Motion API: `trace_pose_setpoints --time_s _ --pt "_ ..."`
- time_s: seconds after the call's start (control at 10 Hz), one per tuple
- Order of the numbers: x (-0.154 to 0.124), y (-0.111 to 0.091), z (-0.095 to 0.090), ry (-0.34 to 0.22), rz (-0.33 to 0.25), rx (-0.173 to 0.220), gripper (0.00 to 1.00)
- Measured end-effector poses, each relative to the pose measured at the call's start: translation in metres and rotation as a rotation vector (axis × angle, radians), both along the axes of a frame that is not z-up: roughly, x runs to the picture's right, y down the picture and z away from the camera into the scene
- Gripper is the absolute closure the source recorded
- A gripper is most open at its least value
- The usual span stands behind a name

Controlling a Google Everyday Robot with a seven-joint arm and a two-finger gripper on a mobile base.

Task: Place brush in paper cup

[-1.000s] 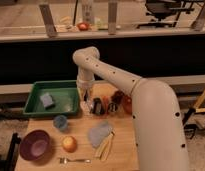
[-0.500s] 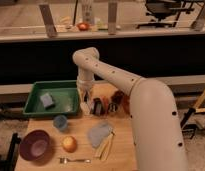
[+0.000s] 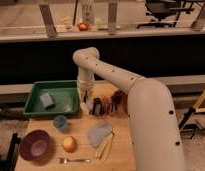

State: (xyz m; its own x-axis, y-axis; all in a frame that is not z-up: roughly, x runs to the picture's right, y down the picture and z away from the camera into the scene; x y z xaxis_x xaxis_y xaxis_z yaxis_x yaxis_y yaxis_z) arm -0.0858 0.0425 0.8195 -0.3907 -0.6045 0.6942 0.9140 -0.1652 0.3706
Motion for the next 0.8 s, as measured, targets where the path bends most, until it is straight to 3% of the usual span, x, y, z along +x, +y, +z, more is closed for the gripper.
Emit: trace_pose_setpoints --time_s 0.8 --pt "-0.0021 -0.0001 0.0008 -0.002 -0.004 -0.007 0.20"
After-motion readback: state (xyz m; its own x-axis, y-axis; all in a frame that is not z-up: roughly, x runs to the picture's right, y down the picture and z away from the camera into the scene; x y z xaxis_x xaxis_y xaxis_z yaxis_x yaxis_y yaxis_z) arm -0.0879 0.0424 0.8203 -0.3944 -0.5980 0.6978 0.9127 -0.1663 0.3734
